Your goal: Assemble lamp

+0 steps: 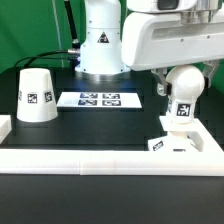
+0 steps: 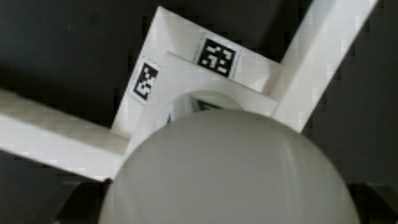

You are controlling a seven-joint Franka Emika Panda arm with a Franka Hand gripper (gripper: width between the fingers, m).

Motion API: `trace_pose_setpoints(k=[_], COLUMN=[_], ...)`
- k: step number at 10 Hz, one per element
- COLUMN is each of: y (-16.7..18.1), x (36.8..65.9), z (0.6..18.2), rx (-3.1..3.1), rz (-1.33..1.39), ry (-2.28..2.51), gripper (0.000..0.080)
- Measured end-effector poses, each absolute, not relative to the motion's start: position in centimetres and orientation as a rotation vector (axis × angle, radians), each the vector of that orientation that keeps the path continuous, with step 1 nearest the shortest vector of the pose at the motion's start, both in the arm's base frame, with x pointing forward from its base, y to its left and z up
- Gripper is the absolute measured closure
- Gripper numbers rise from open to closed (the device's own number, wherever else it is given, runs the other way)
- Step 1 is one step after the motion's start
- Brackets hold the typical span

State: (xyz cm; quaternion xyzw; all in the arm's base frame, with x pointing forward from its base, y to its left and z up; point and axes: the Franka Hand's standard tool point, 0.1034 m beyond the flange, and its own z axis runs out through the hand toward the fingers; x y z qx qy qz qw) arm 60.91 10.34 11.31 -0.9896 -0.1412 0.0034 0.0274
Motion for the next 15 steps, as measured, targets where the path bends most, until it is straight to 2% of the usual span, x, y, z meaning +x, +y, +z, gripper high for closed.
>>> trace_pose_setpoints(k=[8,15], y=[10.15,10.52], x=[61.05,61.2], z=[11.22,11.19], rx=[-3.017,-2.722], rz=[0.034,0.067], ry=[0.546,1.382], gripper=[0.022,0.022])
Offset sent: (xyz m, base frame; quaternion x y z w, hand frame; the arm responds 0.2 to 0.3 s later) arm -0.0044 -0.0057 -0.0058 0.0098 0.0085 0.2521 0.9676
